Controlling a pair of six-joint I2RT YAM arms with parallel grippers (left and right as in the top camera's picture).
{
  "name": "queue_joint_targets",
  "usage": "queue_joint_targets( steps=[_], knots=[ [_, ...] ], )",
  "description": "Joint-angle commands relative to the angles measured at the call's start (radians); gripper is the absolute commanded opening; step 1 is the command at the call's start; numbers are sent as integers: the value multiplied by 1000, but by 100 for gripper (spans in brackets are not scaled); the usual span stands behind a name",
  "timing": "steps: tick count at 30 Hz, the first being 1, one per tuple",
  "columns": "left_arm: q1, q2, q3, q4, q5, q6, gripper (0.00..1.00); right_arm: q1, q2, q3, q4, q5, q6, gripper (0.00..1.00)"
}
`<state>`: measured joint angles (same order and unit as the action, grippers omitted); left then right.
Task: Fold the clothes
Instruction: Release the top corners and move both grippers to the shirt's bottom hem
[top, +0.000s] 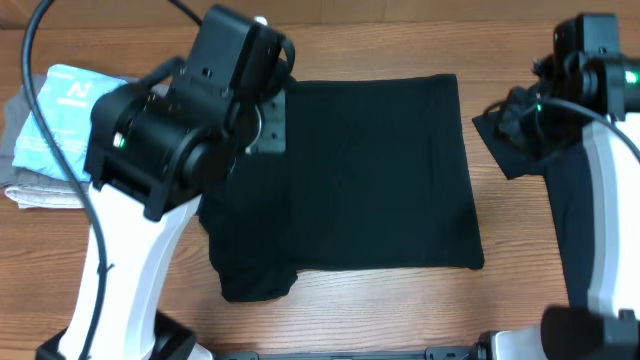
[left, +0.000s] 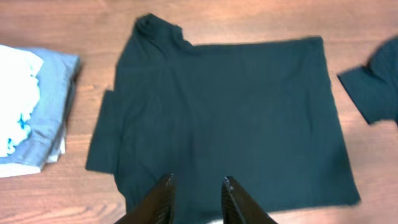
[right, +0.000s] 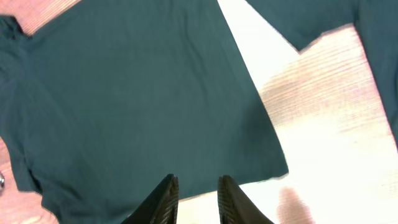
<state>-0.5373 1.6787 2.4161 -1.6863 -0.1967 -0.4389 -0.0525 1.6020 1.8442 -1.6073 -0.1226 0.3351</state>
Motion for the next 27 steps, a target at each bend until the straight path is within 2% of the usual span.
queue_joint_targets(
  steps=[1,6,10,13,14,16,18,22,24,25,26,27],
  knots=[
    [-6,-56,-107,-3,41,-47,28,-3,-97,-102,-11,9,33,26],
    [-6,-127,-330,-3,-19,-120,24,-3,-209,-351,46,9,41,29],
    [-6,-194,-528,-3,-67,-186,24,-3,-234,-564,159,8,98,34],
    [-5,-239,-674,16,-77,-227,32,-3,-227,-690,282,-16,133,35],
    [-5,-251,-718,30,-76,-228,37,-3,-223,-733,341,-44,138,36],
    [-5,-271,-815,55,-74,-244,49,-3,-209,-802,447,-103,137,47],
    [-5,-286,-912,79,-62,-246,58,-3,-184,-851,526,-115,142,48],
    [24,-304,-1040,121,3,-204,64,-3,-140,-882,587,-114,140,49],
    [65,-320,-1079,150,71,-167,64,-3,-118,-882,603,-114,140,64],
    [94,-334,-1096,167,101,-153,63,-3,-112,-882,609,-114,140,89],
    [121,-348,-1110,182,121,-142,63,-3,-109,-882,612,-115,140,100],
    [155,-369,-1128,206,154,-122,63,-3,-108,-882,611,-114,140,100]
  ],
)
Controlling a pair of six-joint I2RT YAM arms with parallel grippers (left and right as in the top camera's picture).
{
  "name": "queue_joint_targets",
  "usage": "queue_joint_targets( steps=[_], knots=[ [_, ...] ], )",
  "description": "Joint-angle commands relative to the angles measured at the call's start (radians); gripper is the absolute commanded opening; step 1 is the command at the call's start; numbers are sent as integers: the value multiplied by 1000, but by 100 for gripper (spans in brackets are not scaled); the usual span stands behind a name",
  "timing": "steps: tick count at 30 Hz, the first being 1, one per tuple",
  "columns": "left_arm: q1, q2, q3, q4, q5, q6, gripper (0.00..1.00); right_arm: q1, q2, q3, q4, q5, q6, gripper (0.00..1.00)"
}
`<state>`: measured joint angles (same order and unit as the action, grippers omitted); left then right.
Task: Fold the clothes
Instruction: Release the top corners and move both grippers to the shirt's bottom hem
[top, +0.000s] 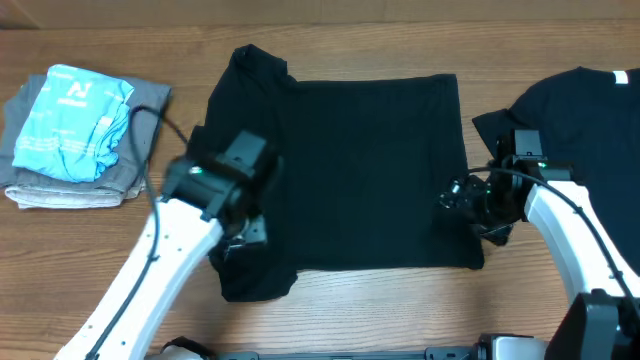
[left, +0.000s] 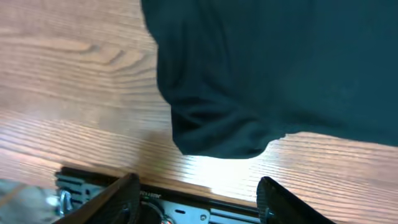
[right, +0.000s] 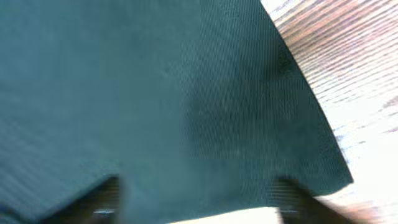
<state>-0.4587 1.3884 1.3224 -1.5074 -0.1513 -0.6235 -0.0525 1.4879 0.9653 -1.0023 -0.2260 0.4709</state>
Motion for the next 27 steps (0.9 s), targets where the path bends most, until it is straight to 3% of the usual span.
queue_joint_targets(
  steps=[1,11,13,15,16,27],
  knots=[
    [160,-142,-88,82,214,105,62,-3,6,-3,6,-11,5,100],
    [207,-241,-358,36,264,48,59,-3,6,-3,6,-11,5,100],
    [207,-241,-424,59,271,12,49,-3,6,-3,6,-11,5,100],
    [207,-241,-492,91,293,1,30,-3,6,-3,6,-11,5,100],
    [207,-241,-520,107,304,-2,28,-3,6,-3,6,-11,5,100],
    [207,-241,-660,306,324,-9,49,-3,6,-3,6,-11,5,100]
  ],
)
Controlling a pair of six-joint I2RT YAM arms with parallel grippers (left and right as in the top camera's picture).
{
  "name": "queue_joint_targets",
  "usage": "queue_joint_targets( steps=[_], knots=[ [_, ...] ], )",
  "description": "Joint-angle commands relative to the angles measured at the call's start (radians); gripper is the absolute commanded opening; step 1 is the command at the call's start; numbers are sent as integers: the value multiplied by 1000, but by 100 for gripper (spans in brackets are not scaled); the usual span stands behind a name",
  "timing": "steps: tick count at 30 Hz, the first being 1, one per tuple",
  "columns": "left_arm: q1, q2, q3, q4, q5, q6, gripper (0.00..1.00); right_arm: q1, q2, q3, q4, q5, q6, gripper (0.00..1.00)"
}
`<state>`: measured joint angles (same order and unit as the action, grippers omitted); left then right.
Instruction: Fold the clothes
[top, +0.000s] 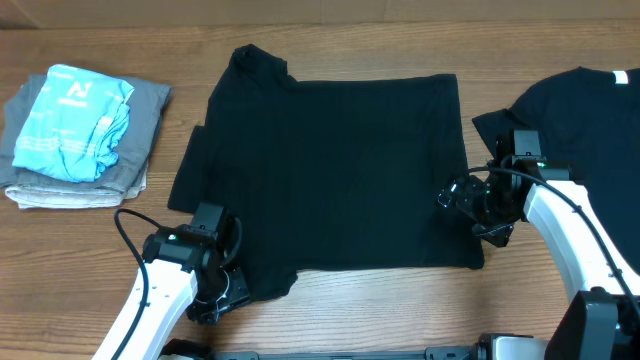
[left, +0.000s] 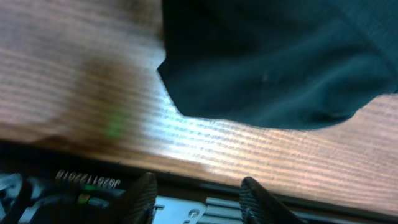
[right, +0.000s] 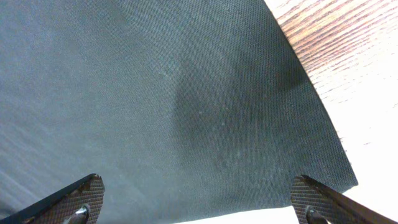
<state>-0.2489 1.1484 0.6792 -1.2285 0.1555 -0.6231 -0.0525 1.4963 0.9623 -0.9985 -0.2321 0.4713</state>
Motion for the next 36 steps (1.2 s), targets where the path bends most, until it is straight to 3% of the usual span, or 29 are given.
queue_joint_targets(
  steps=[1,11,20,31,32,33,35,36],
  knots=[
    [-3,-1,-22,37,17,-10,49,-3,-3,0,3,-5,4,100],
    [-3,0,-127,198,-13,-22,50,-3,-3,0,3,-5,4,100],
    [-3,2,-134,223,-51,-58,53,-3,-3,0,3,-5,4,100],
    [-3,2,-134,266,-54,-220,55,-3,-3,0,3,-5,4,100],
    [-3,2,-134,266,-54,-227,54,-3,-3,0,3,-5,4,100],
    [-3,2,-134,265,-54,-230,43,-3,-3,0,3,-5,4,100],
    [-3,2,-134,254,-50,-230,4,-3,-3,0,3,-5,4,100],
    [-3,2,-134,250,-51,-230,4,-3,-3,0,3,-5,4,100]
  ],
)
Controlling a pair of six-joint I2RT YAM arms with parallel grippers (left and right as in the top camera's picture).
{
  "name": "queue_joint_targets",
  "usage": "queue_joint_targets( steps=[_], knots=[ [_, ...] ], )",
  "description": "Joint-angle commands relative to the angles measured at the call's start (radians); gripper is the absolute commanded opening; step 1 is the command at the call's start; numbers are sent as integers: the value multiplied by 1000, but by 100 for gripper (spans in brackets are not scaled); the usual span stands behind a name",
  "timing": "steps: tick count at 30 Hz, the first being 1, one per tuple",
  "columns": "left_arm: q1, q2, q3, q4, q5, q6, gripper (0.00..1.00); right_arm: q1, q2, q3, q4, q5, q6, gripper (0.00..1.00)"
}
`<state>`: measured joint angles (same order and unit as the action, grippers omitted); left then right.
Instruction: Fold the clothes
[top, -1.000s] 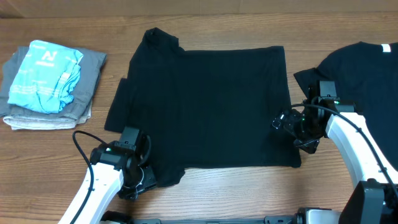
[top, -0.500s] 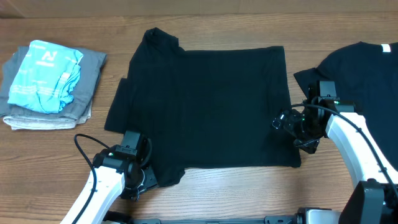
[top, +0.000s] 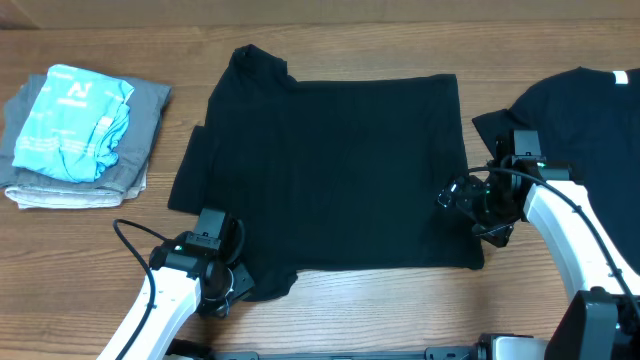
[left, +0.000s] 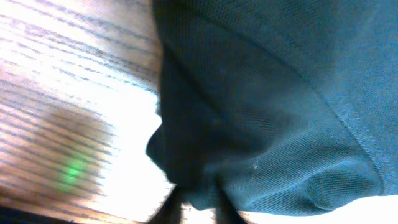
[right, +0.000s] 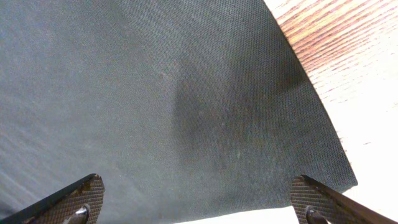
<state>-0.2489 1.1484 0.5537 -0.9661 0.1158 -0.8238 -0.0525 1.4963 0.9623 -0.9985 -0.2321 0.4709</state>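
A black t-shirt (top: 330, 170) lies flat in the middle of the table, sleeves tucked under. My left gripper (top: 222, 288) is low at the shirt's front left corner (left: 261, 124). Its fingers (left: 168, 208) stand close together with a bunched fold of the cloth pinched between them. My right gripper (top: 460, 205) hovers over the shirt's front right corner (right: 329, 174). It is wide open, with the fingertips (right: 81, 202) far apart and flat cloth below them.
A stack of folded clothes (top: 75, 135), light blue on grey, sits at the far left. Another black garment (top: 575, 115) lies at the right edge, behind my right arm. Bare wood shows along the table's front edge (top: 380, 300).
My left gripper has shut on the shirt's front left corner, where before it stood open just off it. The right gripper and the shirt have not moved.
Both arms were first high above the spread shirt. Then each was low at a front corner of the shirt with fingers open. The left was then lower at the left corner, still open, and now grips it. The right stays open.
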Motion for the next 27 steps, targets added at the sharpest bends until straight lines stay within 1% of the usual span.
queue_joint_targets(
  steps=[1,2,3,4,5,7,8,9,10,11,12,13,14,17,21,24,27],
  knots=[
    [-3,2,-9,-13,-11,-29,4,-3,-3,0,3,-5,5,100],
    [-3,2,-9,-13,-11,-29,4,-3,-3,0,3,-5,5,100],
    [-3,2,-9,-13,-12,-29,9,-3,-3,0,3,-5,5,100],
    [-3,2,-9,-13,-12,-29,17,-3,-3,0,3,-5,5,100],
    [-3,2,-9,-13,-12,-29,22,-3,-3,0,3,-5,5,100],
    [-3,2,-9,-13,-12,-29,38,-3,-3,0,3,-5,5,100],
    [-3,2,-9,-13,-12,-29,44,-3,-3,0,3,-5,5,100],
    [-3,2,-9,-13,-12,-29,45,-3,-3,0,3,-5,5,100],
    [-3,2,-9,-12,-11,-29,43,-3,-3,0,3,-5,5,100],
    [-3,2,-9,-12,-11,-29,36,-3,-3,0,3,-5,5,100],
    [-3,2,-9,-12,-11,-29,23,-3,-3,0,3,-5,5,100],
    [-3,2,-9,-12,-11,-29,7,-3,-3,0,3,-5,5,100],
    [-3,2,-9,-13,-7,-29,4,-3,-3,0,3,-5,5,100],
    [-3,1,-5,-13,28,-25,4,-3,-3,0,3,-5,5,100],
    [-3,1,39,-13,61,10,4,-3,-3,0,3,-5,5,100],
    [-3,1,90,-11,53,16,4,-3,-3,0,3,-5,5,100],
    [-3,2,143,-3,9,16,4,-3,-3,0,3,-5,5,100]
  ],
)
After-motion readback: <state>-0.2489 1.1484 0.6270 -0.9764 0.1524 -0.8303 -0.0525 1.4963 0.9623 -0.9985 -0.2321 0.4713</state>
